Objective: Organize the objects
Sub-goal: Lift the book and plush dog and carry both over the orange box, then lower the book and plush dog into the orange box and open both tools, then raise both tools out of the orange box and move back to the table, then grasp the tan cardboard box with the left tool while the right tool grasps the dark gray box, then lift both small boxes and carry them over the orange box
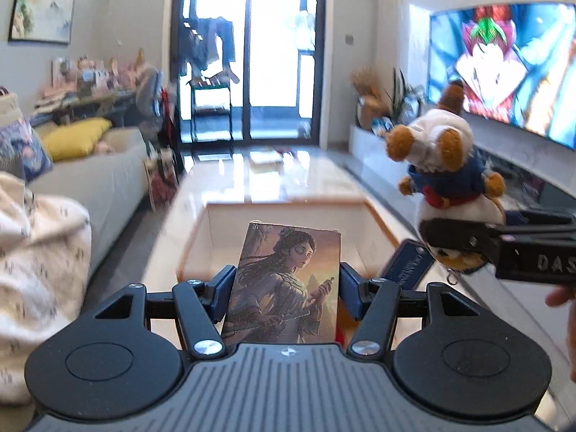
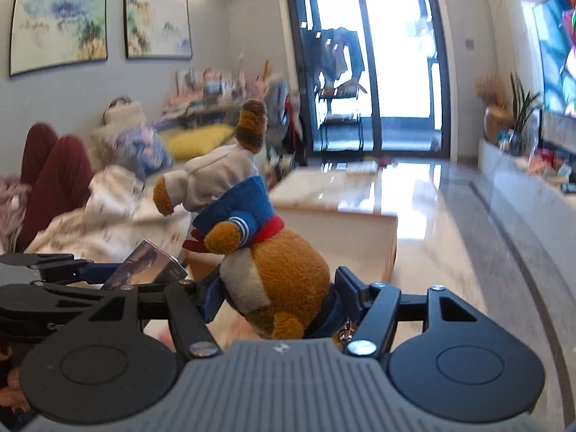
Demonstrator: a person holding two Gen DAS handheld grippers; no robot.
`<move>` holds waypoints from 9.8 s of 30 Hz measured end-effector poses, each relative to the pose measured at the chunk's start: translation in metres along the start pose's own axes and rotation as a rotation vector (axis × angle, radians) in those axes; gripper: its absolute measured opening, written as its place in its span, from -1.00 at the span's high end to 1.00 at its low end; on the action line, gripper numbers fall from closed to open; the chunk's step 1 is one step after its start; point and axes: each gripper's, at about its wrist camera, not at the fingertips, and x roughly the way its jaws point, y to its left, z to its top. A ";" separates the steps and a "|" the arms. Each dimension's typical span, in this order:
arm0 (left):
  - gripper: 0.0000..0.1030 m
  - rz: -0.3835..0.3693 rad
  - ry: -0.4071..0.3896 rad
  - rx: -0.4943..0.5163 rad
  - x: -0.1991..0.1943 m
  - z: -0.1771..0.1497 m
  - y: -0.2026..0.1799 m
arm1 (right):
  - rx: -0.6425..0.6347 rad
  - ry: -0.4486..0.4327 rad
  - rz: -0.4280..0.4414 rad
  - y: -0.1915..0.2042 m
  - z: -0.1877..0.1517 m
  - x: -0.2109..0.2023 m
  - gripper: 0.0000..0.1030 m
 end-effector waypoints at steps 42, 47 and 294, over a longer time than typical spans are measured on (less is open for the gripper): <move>-0.35 0.163 0.495 -0.096 0.215 -0.002 0.045 | 0.114 0.607 -0.159 -0.054 -0.028 0.259 -0.28; -0.36 0.167 0.541 -0.080 0.218 -0.001 0.043 | 0.120 0.677 -0.203 -0.051 -0.027 0.266 -0.28; -0.10 0.138 0.651 -0.196 0.040 -0.118 0.049 | 0.027 0.498 -0.133 0.038 -0.156 0.041 -0.52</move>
